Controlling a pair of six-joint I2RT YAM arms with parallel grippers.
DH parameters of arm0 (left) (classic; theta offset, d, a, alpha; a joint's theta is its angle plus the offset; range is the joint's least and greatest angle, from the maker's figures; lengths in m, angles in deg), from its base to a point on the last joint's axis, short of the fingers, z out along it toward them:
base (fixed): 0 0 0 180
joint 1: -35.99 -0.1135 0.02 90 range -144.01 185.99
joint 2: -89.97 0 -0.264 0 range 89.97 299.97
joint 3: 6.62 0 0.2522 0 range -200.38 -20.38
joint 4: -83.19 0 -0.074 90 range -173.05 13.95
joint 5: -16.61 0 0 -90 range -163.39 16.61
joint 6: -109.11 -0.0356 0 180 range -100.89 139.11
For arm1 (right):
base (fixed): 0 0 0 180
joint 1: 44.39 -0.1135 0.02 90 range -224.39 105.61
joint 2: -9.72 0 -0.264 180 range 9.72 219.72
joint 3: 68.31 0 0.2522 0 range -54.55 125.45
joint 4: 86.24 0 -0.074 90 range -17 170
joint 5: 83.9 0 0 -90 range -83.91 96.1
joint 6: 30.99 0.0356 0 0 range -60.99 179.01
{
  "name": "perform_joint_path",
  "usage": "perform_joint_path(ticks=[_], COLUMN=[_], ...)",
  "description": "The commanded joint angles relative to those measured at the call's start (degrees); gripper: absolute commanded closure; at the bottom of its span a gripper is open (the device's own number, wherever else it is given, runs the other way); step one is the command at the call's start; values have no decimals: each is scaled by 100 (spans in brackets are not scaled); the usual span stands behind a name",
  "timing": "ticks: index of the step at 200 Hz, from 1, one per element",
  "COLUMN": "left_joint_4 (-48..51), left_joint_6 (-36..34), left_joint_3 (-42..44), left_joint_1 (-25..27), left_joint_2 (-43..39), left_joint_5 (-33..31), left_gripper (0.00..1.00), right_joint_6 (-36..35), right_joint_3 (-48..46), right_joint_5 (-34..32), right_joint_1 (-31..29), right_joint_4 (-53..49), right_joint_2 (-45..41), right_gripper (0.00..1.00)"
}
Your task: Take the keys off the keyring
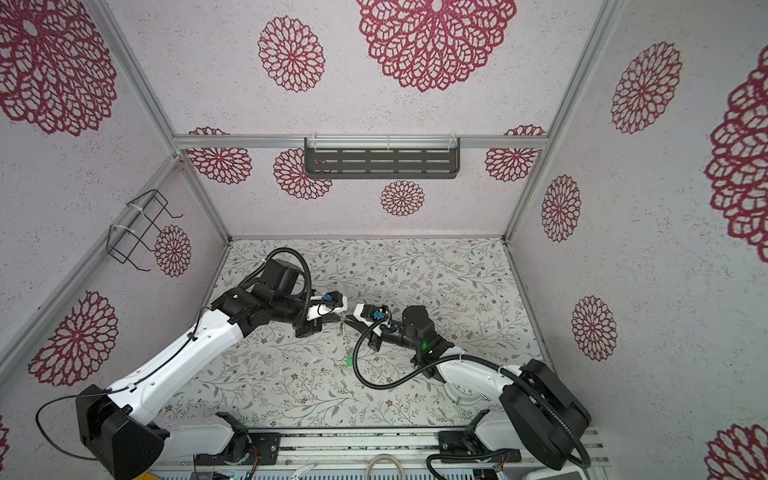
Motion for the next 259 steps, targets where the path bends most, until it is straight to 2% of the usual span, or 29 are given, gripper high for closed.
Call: perform_joint_path(ticks=[1, 34, 67, 78, 87, 91, 97, 131, 191, 259], left_joint_4=[-51, -59, -105, -198, -281, -353, -508, -1723, -3151, -3835], left_joint_6=[-134, -163, -117, 9, 133, 192, 290, 1009, 2291, 2723], left_joint_3=[-150, -148, -126, -83, -35, 2, 110, 947, 1918, 2319], left_joint_1=[61, 62, 55, 14, -81, -144, -249, -815, -874, -573], left_joint_2=[45, 54, 61, 38, -26, -73, -157, -732, -860, -672], left_joint_5=[87, 114, 66, -44, -106, -107, -87, 181, 474, 670], left_gripper=[100, 100, 100, 77, 70, 62, 59, 54, 55, 55], right_joint_6=[131, 176, 276, 334, 403, 449, 497, 639, 711, 1062], right_joint_3=[168, 184, 190, 166, 142, 138, 131, 149, 209, 234], right_joint_5=[104, 176, 140, 42, -135, -226, -339, -981, -2254, -2121], right_joint_1=[-25, -29, -24, -33, -59, -64, -77, -225, -600, -626], right_joint_4=[358, 353, 371, 395, 393, 381, 360, 270, 226, 300], right_joint_2=[5, 35, 28, 5, -12, -30, -43, -131, -176, -115], right_gripper=[89, 91, 100, 100, 100, 100, 100, 100, 100, 100])
